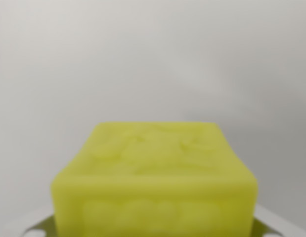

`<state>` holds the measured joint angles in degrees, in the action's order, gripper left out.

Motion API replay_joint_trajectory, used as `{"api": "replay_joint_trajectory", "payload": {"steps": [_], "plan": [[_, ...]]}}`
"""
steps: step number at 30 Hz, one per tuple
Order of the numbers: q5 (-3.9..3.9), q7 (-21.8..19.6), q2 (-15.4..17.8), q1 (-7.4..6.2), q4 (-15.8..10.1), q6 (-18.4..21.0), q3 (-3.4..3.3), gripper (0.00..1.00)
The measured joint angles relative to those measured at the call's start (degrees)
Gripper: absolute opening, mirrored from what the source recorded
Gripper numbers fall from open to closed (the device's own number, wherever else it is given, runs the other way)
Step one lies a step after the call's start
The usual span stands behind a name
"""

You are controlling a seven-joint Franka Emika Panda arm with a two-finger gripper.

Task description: Pick yellow cube

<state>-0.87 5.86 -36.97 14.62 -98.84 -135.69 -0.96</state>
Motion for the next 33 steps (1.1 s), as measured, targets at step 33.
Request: {"api": "replay_joint_trajectory", "payload": {"steps": [33], "plan": [[0.17, -0.1, 5.2, 0.01, 0.3, 5.6, 0.0, 0.0]]}}
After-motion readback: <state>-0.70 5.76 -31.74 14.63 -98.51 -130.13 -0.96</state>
